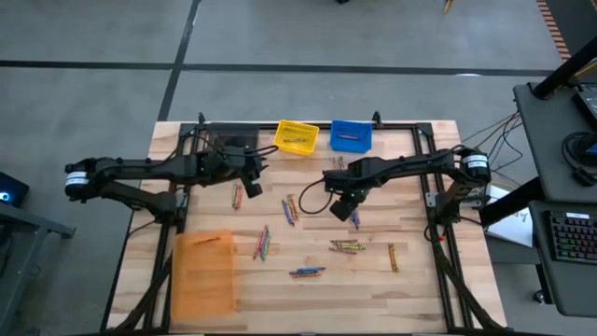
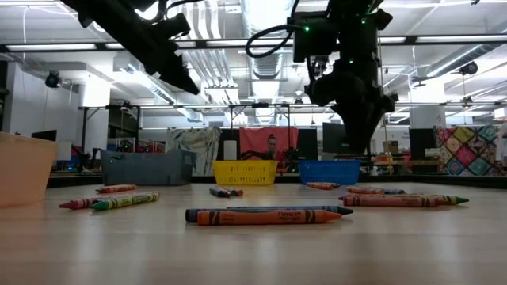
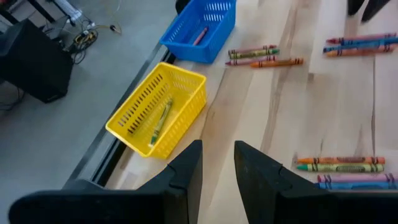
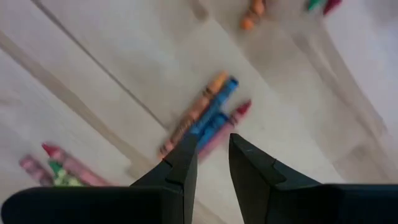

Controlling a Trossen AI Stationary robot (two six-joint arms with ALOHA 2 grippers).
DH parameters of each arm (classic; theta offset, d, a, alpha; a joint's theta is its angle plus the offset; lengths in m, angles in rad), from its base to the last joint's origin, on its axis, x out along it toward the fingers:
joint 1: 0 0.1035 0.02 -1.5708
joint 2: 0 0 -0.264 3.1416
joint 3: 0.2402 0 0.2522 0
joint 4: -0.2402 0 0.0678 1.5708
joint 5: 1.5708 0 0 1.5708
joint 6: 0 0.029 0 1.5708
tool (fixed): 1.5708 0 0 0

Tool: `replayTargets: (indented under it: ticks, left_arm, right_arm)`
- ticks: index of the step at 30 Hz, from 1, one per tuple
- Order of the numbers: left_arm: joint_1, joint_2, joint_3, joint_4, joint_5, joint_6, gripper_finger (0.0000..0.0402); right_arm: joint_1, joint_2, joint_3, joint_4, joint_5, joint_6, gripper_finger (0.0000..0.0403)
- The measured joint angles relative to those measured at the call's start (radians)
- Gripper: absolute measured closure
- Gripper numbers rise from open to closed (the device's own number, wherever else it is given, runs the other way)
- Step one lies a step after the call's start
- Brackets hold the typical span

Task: Sort crayons
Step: Put the green crayon into the yellow bin

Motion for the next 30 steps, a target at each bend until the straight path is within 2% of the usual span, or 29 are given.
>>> replayTargets:
  ticks: [7,11,14,22,30]
  left_arm:
    - [0.000,0.004,0.000,0.035,0.000,0.036,0.0326]
    - [0.000,0.004,0.000,0.052,0.000,0.047,0.0326]
    - [0.000,0.004,0.000,0.059,0.000,0.048,0.0326]
    - [0.000,0.004,0.000,0.099,0.000,0.055,0.0326]
    - [0.000,0.004,0.000,0.205,0.000,0.089,0.0326]
  right_arm:
    - [-0.002,0.000,0.000,0.122,0.011,-0.007,0.0321]
    - [-0.006,0.001,0.000,0.192,0.059,-0.027,0.0321]
    - [-0.007,0.001,0.000,0.197,0.055,-0.040,0.0321]
    - [0.014,-0.013,0.000,0.009,-0.069,0.014,0.0321]
    - [0.130,-0.013,-0.001,-0.205,-0.081,0.090,0.0321]
